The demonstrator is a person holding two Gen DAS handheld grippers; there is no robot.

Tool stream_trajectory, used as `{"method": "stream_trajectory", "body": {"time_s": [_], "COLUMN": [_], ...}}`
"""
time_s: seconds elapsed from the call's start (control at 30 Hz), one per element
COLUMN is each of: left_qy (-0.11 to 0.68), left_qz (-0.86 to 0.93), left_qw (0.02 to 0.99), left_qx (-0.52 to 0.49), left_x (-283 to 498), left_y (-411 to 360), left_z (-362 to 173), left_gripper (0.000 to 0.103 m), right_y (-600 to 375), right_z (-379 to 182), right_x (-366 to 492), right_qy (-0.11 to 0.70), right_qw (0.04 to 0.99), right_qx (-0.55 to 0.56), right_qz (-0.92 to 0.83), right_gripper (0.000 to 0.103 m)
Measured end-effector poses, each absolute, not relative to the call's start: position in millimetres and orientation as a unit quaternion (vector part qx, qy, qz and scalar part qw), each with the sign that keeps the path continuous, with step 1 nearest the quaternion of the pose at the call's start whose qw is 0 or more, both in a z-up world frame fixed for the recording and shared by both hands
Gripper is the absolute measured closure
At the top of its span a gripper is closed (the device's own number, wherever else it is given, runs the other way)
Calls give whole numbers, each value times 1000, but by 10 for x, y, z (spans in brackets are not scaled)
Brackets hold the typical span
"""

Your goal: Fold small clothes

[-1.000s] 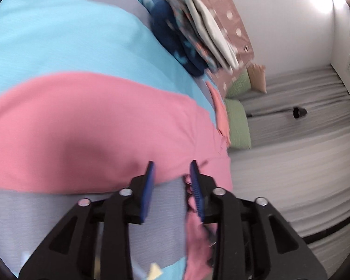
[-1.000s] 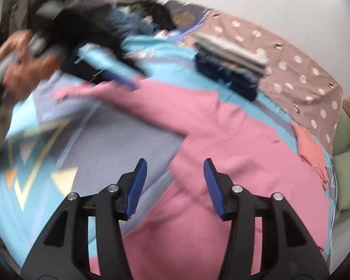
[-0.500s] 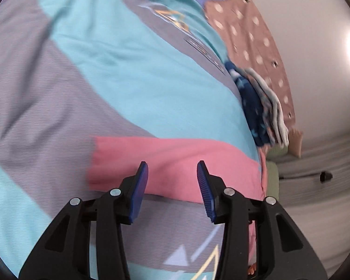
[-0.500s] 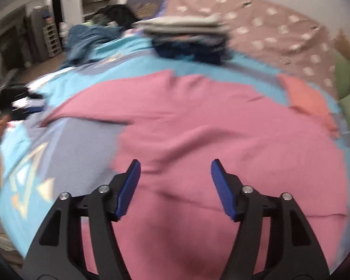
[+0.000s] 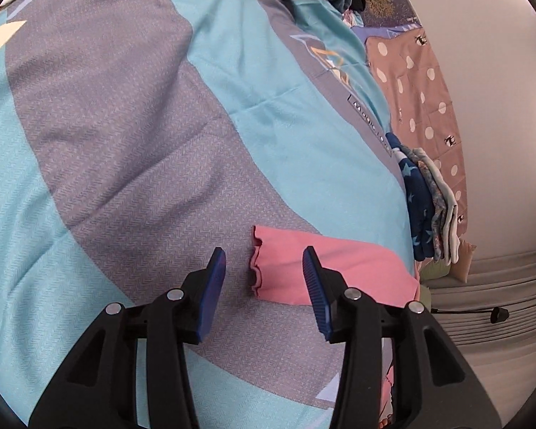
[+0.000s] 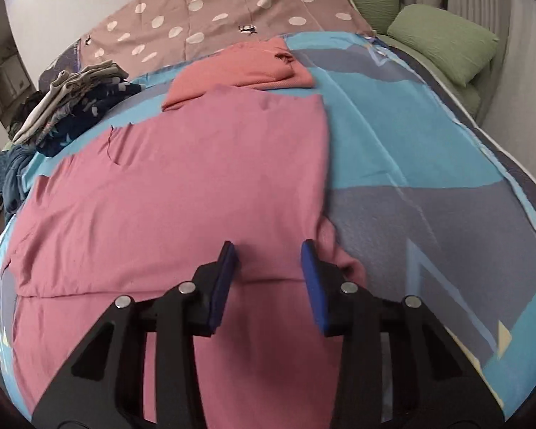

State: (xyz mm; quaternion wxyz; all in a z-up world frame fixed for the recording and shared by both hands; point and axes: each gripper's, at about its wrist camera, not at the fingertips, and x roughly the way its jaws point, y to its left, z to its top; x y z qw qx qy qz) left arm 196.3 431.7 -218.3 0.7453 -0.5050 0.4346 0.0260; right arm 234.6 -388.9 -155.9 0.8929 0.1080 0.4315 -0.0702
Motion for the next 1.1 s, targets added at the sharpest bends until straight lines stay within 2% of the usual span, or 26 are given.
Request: {"method": "stream_trajectory", "body": {"time_s": [0.07,0.1,0.13,0.17,0.37,0.6,0.63,0.67,0.7,0.73,0.87,1.0,1.1], "left_qy": [442,447,453,456,466,437,424,409,396,385,356,286,251], "left_qz": [24,23,20,16,-24,-97,-97,-91,-83,-75,-26,-38,-56], "left_qw": [743,741,740,739,707,677,677,678,683,691,787,890,942], "left_qx": [-502,-500,-498,-496,-531,-584,-594,-603,-608,-608,-504,-354,-214], "left_x": [2020,2042,2063,2077,2058,2194,2215,2218,2222,2221,2169,2063,2013], "left_y": [4287,4267,4242,4218,4156,3954,3945,3949,3950,3945,3758,3310,2702], "left_z": [-2221,-2239,-2255,-2268,-2433,-2672,-2704,-2731,-2753,-2750,-2341,-1553,-1006], "left_gripper": [54,54,54,54,53,54,57,69,90,101,101,101,101], "right_y": [-3797,-3742,-3726,-3702,-3229,-2794,-2740,-2693,-2654,-2602,-2449,-2232,-1944], "right_z": [-1525,-1494,-1464,-1430,-1095,-735,-694,-666,-644,-626,-565,-447,-292], "right_x": [2365,2352,2288,2191,1876,1727,1740,1737,1739,1742,1766,1861,2031], "right_qy": [437,438,435,425,380,338,334,330,328,327,324,318,317], "right_qw": [892,890,889,892,917,937,939,940,941,941,942,946,946], "right_qx": [71,50,35,24,-17,-38,-40,-44,-47,-52,-67,-59,-33], "right_qz": [-95,-118,-142,-153,-120,-82,-76,-72,-69,-66,-51,-7,67], "right_gripper": [63,54,33,30,30,23,22,22,22,21,20,19,19]}}
